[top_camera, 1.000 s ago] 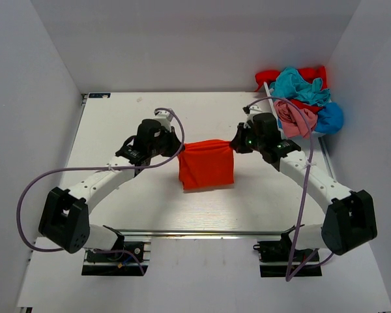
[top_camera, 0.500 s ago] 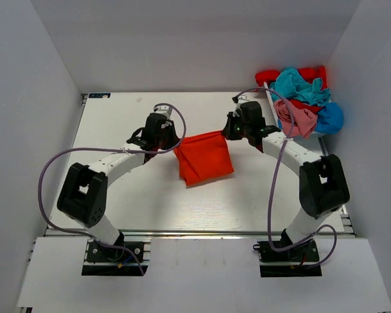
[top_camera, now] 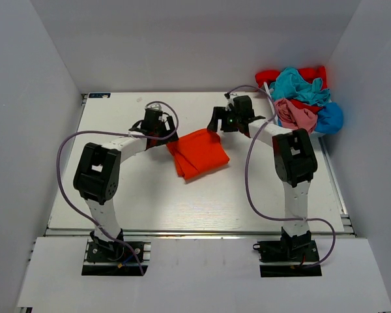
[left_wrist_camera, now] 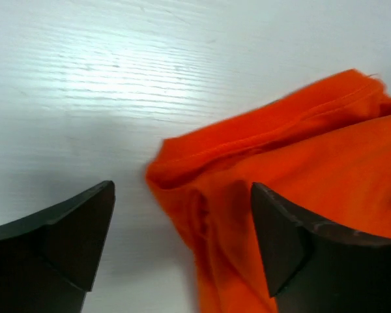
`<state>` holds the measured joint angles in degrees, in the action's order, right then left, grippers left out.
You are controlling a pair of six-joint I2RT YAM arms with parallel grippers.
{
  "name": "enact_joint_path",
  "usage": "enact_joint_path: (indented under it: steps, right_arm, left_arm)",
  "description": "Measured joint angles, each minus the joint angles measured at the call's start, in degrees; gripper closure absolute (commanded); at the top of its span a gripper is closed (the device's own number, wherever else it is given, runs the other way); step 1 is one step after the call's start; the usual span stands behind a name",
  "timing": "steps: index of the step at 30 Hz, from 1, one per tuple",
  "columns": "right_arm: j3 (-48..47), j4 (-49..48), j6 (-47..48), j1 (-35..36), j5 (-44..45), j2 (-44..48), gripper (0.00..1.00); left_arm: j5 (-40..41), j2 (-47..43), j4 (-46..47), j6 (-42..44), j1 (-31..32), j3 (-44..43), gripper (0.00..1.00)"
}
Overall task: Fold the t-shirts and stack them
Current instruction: Smooth out wrinkles on the folded tshirt
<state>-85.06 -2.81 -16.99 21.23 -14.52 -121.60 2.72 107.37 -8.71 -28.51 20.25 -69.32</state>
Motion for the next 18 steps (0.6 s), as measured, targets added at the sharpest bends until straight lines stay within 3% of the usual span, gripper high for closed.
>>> enact_joint_path:
  steps: [7,15,18]
  right_arm:
    - [-2.7,-0.2,0.7,-1.6,-1.0,2.0,0.11]
    - [10.3,-0.6,2.9,-0.9,-7.4,18.1,0.11]
    - [11.7,-1.8,2.9,-0.5,-12.2,19.2,0.11]
  left_arm:
    - [0.0,-1.9,-1.4,-0.3,-1.8,-1.1,0.0]
    - [-8.4,-5.6,2.4,0.7,-0.8,5.5,0.02]
    - [-10.4,-5.3,2.9,0.5,-0.4,7.2,0.05]
